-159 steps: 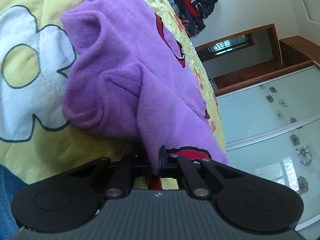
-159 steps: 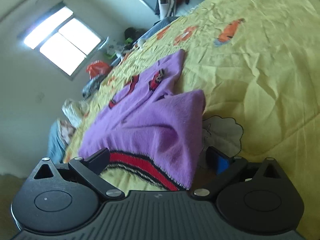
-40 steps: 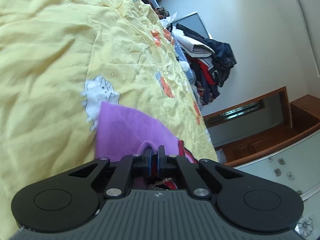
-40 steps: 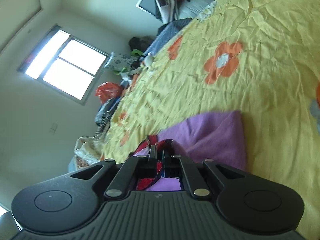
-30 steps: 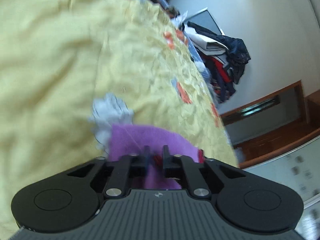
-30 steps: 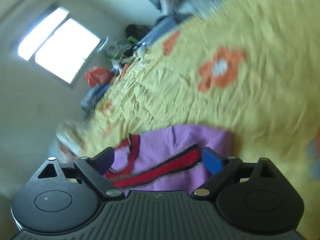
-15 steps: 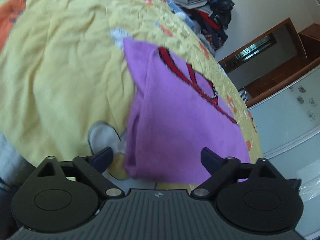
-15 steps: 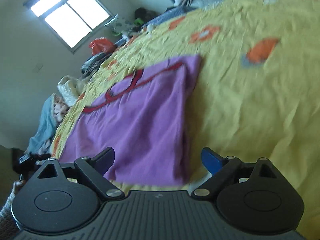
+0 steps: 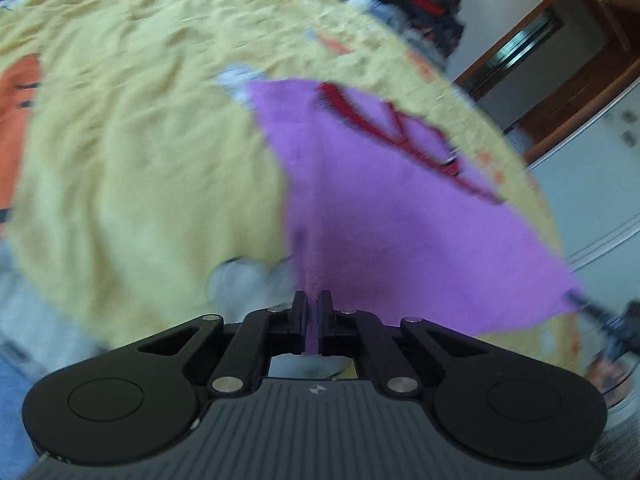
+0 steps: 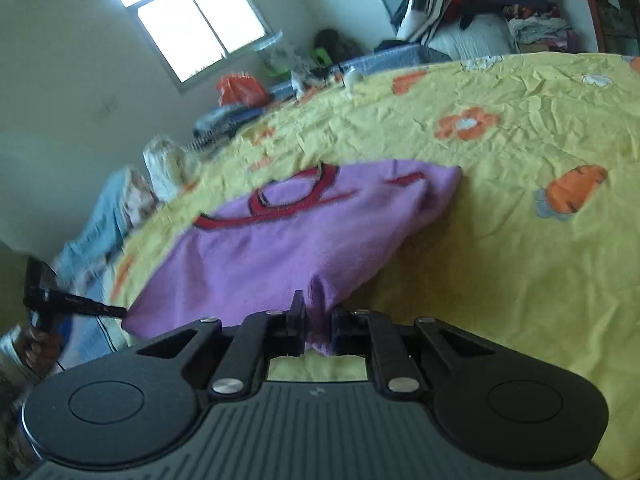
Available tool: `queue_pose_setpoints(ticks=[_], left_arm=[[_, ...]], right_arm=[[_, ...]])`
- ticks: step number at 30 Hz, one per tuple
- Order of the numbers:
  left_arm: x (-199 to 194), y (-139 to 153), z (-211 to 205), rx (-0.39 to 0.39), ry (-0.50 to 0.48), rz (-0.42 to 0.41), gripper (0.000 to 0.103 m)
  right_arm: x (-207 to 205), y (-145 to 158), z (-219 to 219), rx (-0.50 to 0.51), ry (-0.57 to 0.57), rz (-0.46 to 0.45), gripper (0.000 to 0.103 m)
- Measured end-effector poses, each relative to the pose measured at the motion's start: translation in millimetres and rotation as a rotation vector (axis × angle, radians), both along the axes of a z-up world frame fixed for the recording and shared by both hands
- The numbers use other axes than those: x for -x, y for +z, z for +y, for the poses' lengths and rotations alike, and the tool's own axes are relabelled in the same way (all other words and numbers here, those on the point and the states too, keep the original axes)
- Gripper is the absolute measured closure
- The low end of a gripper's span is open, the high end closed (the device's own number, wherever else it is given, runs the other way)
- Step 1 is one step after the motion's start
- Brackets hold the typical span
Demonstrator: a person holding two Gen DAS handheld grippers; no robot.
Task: Fold small clothes
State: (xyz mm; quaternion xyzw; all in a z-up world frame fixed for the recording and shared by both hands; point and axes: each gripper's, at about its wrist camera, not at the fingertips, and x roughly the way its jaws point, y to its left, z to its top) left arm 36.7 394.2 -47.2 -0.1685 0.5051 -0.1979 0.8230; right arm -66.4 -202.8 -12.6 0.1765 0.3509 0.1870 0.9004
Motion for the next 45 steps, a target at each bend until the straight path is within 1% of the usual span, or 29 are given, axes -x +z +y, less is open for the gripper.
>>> queue_pose_setpoints(ticks=[4,5,7,8,9,10,11,12,14,16,17,20,21,23,25,26,28,30,31,33,34,37,38,39,40,41,43,44,45], left_arm=[[13,-15,10,-0.157,-0.023,0.024,0.103],[16,-13,15,-0.142,-0.020,0.022,0.103],[24,4,19,-0.072,-0.002,-0.045,0.103],[27,15,16,-0.063,0.004,-0.084,0.100],[27,25,10,-0.016,-0.013,-0.113,0.075],[26,34,2,0.033,-0.021,-0.147,0.059],[25,42,-10,0.053,-0.008,-0.195,0.025],[23,49,-27,0.061,-0.007,-0.238,0.009],[10,53,-66,0.033,-0.021,-0.314,0.010],[-3,46,-110,-0.092,-0.012,-0.385,0.011],[-10,39,-131,-0.195,0.002,-0.418,0.011],[-30,0,-172,-0.435,0.017,-0.322,0.024],[-27,-12,-170,-0.468,0.018,-0.312,0.021],[-8,-20,-162,-0.486,0.012,-0.363,0.014],[4,-26,-146,-0.482,0.023,-0.357,0.009],[8,-29,-141,-0.497,0.035,-0.365,0.000],[5,-32,-120,-0.416,0.074,-0.314,0.000],[10,-26,-112,-0.445,0.085,-0.295,0.000],[13,-22,-107,-0.429,0.084,-0.276,0.003],[11,-7,-103,-0.434,0.089,-0.278,0.016],[7,2,-103,-0.422,0.114,-0.299,0.015],[-23,25,-115,-0.309,0.115,-0.335,0.010],[-36,29,-128,-0.305,0.093,-0.357,0.010],[-51,30,-142,-0.295,0.046,-0.375,0.008],[-67,27,-156,-0.281,0.012,-0.381,0.008],[-84,22,-169,-0.292,0.002,-0.377,0.008],[-115,0,-194,-0.378,-0.035,-0.338,0.009],[-129,-16,-199,-0.440,-0.028,-0.291,0.003],[-133,-23,-197,-0.445,-0.018,-0.318,0.000]], right_arm=[[-6,-39,-7,0.075,0.003,0.118,0.090],[-6,-44,-10,0.068,-0.004,0.128,0.085],[-5,-42,-15,0.054,-0.040,0.151,0.066],[-3,-34,-15,0.083,-0.070,0.133,0.047],[2,-22,-14,0.133,-0.114,0.089,0.035],[5,-9,-9,0.173,-0.138,0.032,0.034],[6,1,-2,0.181,-0.129,-0.017,0.034],[3,9,7,0.170,-0.120,-0.045,0.034],[-9,13,36,0.164,-0.098,-0.080,0.035],[-27,6,73,0.257,-0.078,-0.119,0.034],[-39,-2,91,0.326,-0.076,-0.112,0.033],[-68,-31,124,0.473,-0.025,-0.037,0.034],[-72,-41,126,0.485,0.012,-0.001,0.034],[-69,-51,115,0.535,0.015,-0.045,0.031],[-73,-53,84,0.467,-0.022,-0.032,0.031],[-73,-53,79,0.502,-0.023,-0.045,0.031],[-77,-50,76,0.510,-0.013,-0.034,0.031],[-78,-36,80,0.517,-0.025,-0.002,0.029],[-75,-24,77,0.489,-0.065,-0.020,0.029],[-72,-6,69,0.357,-0.057,-0.076,0.017],[-80,-3,68,0.321,-0.060,-0.084,0.016],[-119,-11,72,0.310,-0.068,-0.052,0.017],[-133,-17,74,0.295,-0.066,-0.042,0.024],[-147,-22,77,0.283,-0.062,-0.020,0.052],[-160,-28,82,0.280,-0.058,0.005,0.067],[-170,-33,87,0.301,-0.063,0.017,0.077],[-184,-41,95,0.368,-0.057,0.036,0.078],[-186,-43,94,0.415,-0.064,0.022,0.080],[-189,-43,93,0.459,-0.085,0.018,0.080]])
